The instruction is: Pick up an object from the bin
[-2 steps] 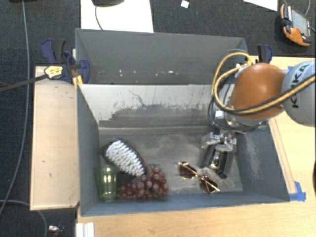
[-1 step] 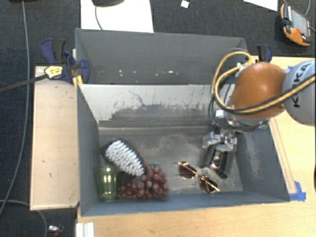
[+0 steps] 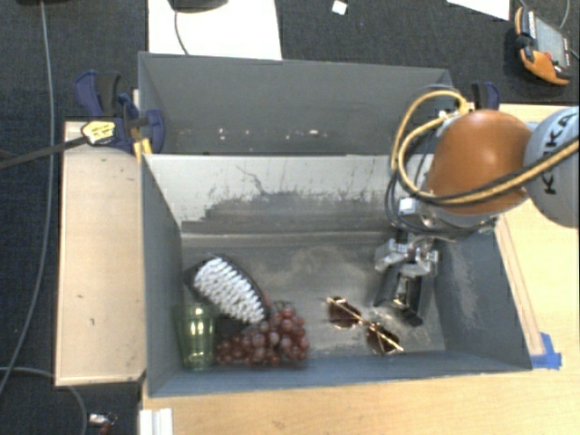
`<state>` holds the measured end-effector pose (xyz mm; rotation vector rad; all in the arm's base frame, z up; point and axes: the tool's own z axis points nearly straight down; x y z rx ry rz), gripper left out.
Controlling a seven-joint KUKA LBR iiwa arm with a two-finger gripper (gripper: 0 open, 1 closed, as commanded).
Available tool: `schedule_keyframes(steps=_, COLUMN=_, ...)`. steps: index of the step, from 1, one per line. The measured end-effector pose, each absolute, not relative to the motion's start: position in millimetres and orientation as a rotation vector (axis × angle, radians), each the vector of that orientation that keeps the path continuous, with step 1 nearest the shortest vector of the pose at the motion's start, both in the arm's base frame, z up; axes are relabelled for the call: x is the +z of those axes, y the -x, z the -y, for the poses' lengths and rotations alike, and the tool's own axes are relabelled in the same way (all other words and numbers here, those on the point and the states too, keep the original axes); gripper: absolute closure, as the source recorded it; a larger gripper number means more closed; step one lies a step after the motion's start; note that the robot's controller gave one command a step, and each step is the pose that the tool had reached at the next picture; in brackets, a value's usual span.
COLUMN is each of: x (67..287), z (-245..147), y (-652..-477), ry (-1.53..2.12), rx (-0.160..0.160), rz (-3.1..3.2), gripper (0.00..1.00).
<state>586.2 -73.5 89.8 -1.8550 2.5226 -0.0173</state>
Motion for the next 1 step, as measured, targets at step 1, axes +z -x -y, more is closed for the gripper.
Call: schedule_keyframes(steps=1, x=114.7, z=72.6, y=-583.7, ry=1.859, rx=-0.005, rz=-2.529, gripper=1.0)
